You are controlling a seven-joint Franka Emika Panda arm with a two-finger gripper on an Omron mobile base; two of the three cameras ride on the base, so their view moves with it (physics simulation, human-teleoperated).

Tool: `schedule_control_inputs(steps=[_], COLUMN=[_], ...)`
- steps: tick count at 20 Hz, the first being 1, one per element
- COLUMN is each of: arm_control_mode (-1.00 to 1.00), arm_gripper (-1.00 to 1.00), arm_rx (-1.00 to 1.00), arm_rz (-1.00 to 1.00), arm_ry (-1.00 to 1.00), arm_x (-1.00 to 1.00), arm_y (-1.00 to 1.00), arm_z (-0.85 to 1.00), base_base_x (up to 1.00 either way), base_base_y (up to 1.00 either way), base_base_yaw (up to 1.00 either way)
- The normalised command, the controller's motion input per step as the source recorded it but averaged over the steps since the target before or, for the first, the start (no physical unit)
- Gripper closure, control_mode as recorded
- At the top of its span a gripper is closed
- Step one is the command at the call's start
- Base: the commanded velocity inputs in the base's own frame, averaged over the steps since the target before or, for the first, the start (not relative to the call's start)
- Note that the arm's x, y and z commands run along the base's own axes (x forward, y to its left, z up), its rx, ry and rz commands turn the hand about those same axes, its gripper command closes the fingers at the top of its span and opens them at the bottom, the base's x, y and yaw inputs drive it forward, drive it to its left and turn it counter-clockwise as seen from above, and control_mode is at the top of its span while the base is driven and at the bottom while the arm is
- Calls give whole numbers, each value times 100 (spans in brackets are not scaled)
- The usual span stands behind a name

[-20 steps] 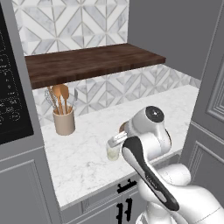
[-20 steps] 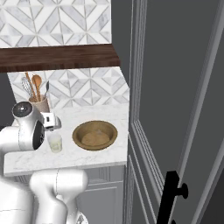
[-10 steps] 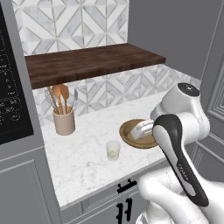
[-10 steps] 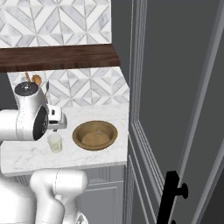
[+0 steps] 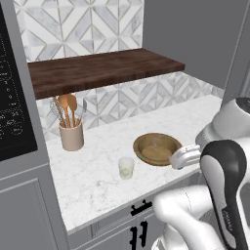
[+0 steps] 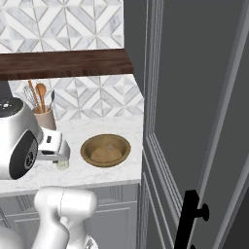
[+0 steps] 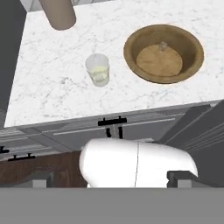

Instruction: Grab a lemon wedge from the fridge and one ice cube from the ice bowl, and put them in the glass of lemonade.

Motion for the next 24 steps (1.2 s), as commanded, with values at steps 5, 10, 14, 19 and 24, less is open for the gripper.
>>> schedule_control_inputs(steps=[5,10,14,19,24], arm_control_mode=[-100,-100,-100,100,100], arm_gripper=[-100,-100,-100,-100,-100], arm_rx=[1,0,0,0,0], arm_rz=[-13,-2,-1,0,0], arm_ry=[0,0,-5,0,0], arm_x=[-23,0,-26,0,0], arm_y=[-36,-4,11,0,0], arm_z=[9,0,0,0,0], base_base_x=[0,0,0,-99,-57], base_base_y=[0,0,0,14,0], base_base_yaw=[0,0,0,-40,-72])
